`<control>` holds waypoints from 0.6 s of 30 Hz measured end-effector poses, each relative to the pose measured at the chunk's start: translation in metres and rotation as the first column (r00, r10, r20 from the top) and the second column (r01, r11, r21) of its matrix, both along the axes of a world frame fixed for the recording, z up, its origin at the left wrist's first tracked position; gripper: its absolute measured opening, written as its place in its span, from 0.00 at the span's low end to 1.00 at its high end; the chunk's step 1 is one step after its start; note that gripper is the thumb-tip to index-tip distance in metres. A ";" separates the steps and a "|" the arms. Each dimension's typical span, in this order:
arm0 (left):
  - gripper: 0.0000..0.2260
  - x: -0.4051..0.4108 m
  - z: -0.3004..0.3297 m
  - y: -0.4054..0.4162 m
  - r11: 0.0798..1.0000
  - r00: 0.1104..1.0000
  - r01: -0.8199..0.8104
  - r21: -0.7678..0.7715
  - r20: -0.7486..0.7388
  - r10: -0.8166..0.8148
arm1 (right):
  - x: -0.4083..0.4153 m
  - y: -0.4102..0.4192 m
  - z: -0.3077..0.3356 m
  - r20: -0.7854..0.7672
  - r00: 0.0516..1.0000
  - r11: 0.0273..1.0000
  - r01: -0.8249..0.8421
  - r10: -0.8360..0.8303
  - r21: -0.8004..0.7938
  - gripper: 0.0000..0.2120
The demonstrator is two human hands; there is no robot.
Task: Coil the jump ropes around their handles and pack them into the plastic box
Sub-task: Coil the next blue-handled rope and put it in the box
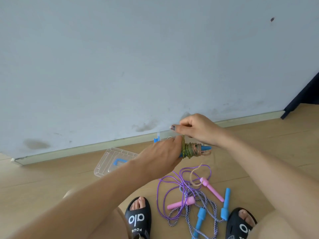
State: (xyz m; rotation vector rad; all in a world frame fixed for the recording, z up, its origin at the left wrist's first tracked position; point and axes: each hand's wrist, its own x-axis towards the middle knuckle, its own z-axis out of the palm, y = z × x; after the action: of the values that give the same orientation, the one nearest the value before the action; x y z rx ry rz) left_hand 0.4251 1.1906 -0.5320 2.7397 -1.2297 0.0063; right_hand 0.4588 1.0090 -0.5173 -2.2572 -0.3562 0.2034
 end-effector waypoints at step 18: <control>0.11 0.021 0.011 0.011 0.848 0.873 -0.359 -0.391 -0.461 0.158 | -0.036 0.030 -0.057 -0.344 0.908 0.961 0.273 -0.240 0.051 0.22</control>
State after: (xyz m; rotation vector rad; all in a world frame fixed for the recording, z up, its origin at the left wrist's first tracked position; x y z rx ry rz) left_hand 0.4460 1.2013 -0.5208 2.2945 -0.6231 -0.2112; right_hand 0.4226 1.0385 -0.5741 -2.0976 0.1116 0.4147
